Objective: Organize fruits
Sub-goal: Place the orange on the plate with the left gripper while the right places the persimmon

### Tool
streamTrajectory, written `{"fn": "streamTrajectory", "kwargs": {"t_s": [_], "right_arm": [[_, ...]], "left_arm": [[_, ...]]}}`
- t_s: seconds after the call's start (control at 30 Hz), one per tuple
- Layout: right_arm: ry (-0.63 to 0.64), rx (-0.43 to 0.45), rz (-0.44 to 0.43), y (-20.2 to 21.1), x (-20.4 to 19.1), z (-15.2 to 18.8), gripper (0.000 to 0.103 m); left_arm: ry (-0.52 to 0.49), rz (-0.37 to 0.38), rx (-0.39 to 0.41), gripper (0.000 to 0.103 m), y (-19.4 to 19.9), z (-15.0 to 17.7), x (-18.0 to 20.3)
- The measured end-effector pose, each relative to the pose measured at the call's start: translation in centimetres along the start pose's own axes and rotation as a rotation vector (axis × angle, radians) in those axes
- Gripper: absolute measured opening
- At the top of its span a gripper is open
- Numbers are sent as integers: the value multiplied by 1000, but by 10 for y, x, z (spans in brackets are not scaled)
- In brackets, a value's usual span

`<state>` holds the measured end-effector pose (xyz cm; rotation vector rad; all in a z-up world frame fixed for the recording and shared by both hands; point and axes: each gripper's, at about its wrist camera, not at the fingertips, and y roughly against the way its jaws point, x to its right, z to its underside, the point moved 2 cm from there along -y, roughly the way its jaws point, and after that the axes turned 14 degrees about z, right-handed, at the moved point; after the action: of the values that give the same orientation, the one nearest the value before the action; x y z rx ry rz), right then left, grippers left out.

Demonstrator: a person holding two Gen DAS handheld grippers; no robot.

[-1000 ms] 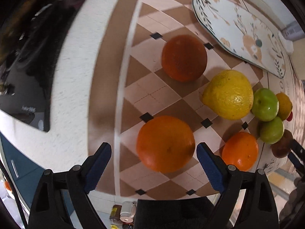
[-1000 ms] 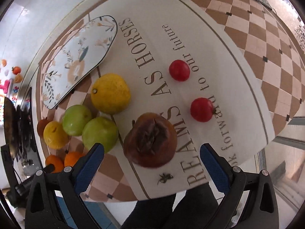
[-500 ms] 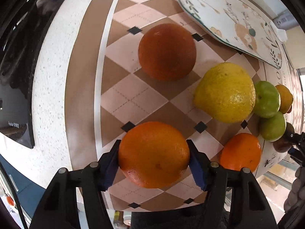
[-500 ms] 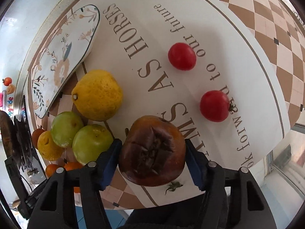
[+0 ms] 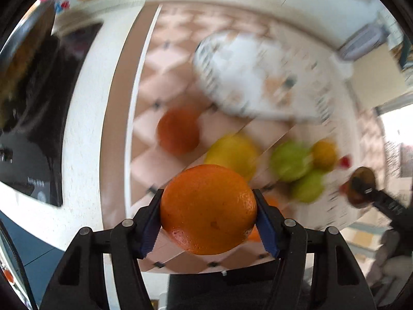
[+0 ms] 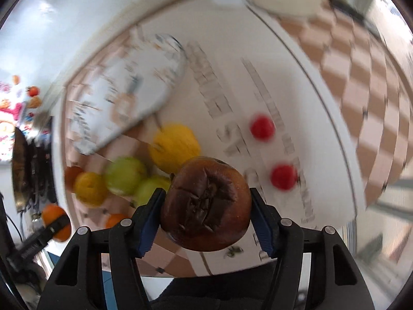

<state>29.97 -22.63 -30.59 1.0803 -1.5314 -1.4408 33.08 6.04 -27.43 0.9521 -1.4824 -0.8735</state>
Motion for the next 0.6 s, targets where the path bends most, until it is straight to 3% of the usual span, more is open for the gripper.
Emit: {"fn": "streamTrajectory", "kwargs": {"t_s": [0.1, 0.2, 0.33, 0.6], "right_arm": [[79, 43, -42, 8, -25, -40, 66], [153, 47, -54, -5, -51, -81, 66], [275, 47, -34, -33, -86, -126, 66], [413, 12, -14, -74, -133, -171, 66]], "left_arm": [[2, 45, 37, 62, 10, -39, 27], [10, 31, 63, 63, 0, -89, 42], [83, 31, 14, 63, -41, -152, 39], [219, 58, -106, 63, -109, -194, 26]]}}
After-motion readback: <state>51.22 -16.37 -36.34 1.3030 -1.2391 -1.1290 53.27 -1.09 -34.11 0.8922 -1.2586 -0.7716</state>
